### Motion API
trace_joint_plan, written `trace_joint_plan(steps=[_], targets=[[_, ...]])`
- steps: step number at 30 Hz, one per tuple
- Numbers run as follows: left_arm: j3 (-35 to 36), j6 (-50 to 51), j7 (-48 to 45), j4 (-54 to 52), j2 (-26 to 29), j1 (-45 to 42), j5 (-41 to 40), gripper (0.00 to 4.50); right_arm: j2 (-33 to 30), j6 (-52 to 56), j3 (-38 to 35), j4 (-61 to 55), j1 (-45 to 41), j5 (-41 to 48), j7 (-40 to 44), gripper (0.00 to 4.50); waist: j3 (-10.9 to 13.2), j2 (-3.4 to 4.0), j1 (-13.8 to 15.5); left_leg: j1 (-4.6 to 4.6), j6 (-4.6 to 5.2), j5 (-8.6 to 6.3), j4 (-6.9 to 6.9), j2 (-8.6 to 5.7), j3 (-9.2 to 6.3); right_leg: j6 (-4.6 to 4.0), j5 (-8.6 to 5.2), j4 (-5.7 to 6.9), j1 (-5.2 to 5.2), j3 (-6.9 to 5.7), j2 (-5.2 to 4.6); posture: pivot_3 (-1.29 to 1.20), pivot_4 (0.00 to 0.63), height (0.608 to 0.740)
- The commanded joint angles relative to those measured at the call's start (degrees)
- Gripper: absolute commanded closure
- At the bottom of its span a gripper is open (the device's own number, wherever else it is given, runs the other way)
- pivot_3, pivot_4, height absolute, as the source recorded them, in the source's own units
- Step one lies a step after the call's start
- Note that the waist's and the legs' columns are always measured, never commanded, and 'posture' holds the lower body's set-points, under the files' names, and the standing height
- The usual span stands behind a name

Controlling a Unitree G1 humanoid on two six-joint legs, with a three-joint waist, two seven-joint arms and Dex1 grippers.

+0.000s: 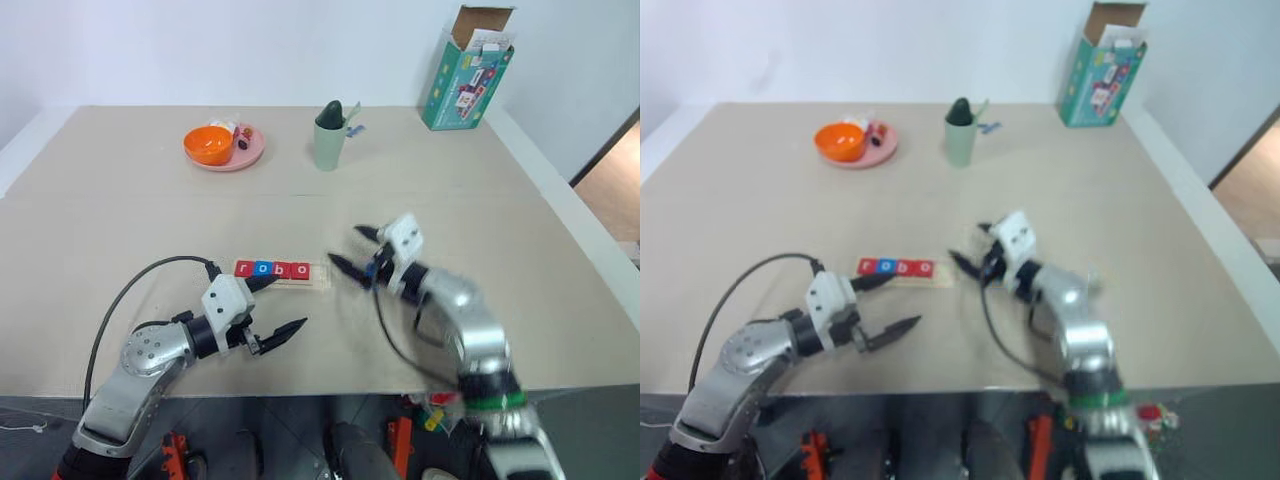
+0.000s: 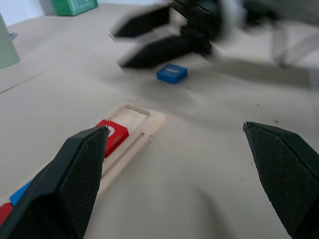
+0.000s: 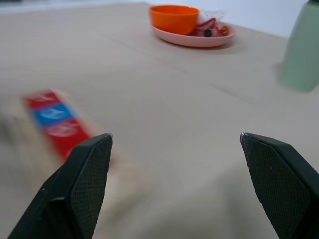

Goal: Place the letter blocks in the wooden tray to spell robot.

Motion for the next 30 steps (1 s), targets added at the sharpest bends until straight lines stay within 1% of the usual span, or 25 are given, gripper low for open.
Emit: trace_joint_plan(steps=[1, 2, 3, 4, 8, 11, 14, 22, 30], targets=[[0.9, -0.3, 0.2, -2.0, 0.1, -0.6, -0.6, 0.00, 3.2, 5.7, -2.2, -11.9, 2.6, -4.4, -13.3, 0.28, 0.0, 0.00, 0.0, -0.10, -0.10, 0.06, 0.04, 0.00, 0.07, 0.07, 0.04, 0.01, -0.14, 0.05, 0.00, 0.00, 0.150, 0.740], [1.0, -0.3, 0.4, -1.9, -0.1, -0.7, -0.8, 0.00, 4.3, 6.9, -2.1, -13.7, 4.1, -6.7, -17.0, 0.28, 0.0, -0.04, 0.2, -0.22, -0.27, 0.16, 0.05, -0.01, 0.08, 0.16, 0.09, 0.01, -0.23, 0.06, -0.01, 0.00, 0.150, 0.740], [1.1, -0.2, 0.6, -1.9, -0.3, -0.9, -0.9, 0.00, 5.6, 8.5, -2.2, -15.2, 5.2, -7.4, -19.6, 0.28, 0.0, -0.07, 0.3, -0.27, -0.43, 0.26, 0.09, -0.02, 0.04, 0.37, 0.02, 0.00, -0.25, 0.01, -0.01, 0.00, 0.150, 0.740], [1.2, -0.4, 0.6, -1.9, -0.6, -1.0, -1.2, 0.00, 6.9, 9.3, -2.1, -16.9, 6.4, -7.8, -21.6, 0.28, 0.0, -0.08, 0.3, -0.28, -0.56, 0.34, 0.09, -0.02, 0.02, 0.39, 0.07, -0.01, -0.25, 0.00, -0.01, 0.00, 0.150, 0.740], [0.9, -0.7, 0.3, -1.9, -1.3, -1.4, -1.8, 0.00, 10.3, 10.8, -0.4, -19.9, 9.4, -10.5, -27.9, 0.28, 0.0, -0.07, 0.3, -0.27, -0.41, 0.56, 0.12, -0.02, 0.08, 0.03, 0.16, -0.06, -0.26, 0.03, 0.00, 0.00, 0.150, 0.740], [0.5, -0.7, -0.3, -1.7, -1.4, -1.9, -2.2, 0.00, 10.9, 10.7, 1.1, -18.2, 9.6, -11.0, -28.8, 0.28, 0.0, -0.07, 0.3, -0.25, -0.20, 0.72, 0.12, -0.01, 0.10, -0.07, 0.26, -0.06, -0.27, 0.03, 0.01, 0.00, 0.150, 0.740], [0.2, -0.6, -1.2, -1.3, -1.0, -2.4, -2.1, 0.00, 12.0, 9.6, -0.2, -15.1, 9.0, -11.3, -31.3, 0.28, 0.0, -0.07, 0.3, -0.24, -0.07, 0.81, 0.12, -0.01, 0.11, -0.13, 0.32, -0.06, -0.27, 0.03, 0.02, 0.00, 0.150, 0.740], [-0.3, -0.3, -2.6, -0.6, -0.3, -3.5, -2.0, 0.00, 13.6, 8.0, -1.0, -8.1, 7.6, -11.1, -34.2, 0.28, 0.0, -0.07, 0.3, -0.29, -0.06, 0.83, 0.07, -0.01, 0.09, -0.08, 0.38, -0.07, -0.29, 0.02, 0.03, 0.00, 0.150, 0.740], [-0.7, 0.0, -3.6, 0.1, 0.0, -4.0, -1.8, 0.00, 14.5, 7.3, -0.8, -5.9, 7.3, -10.8, -35.1, 0.28, 0.0, -0.08, 0.3, -0.33, -0.06, 0.83, 0.01, -0.01, 0.05, -0.06, 0.39, -0.08, -0.33, -0.02, 0.04, 0.00, 0.150, 0.740]])
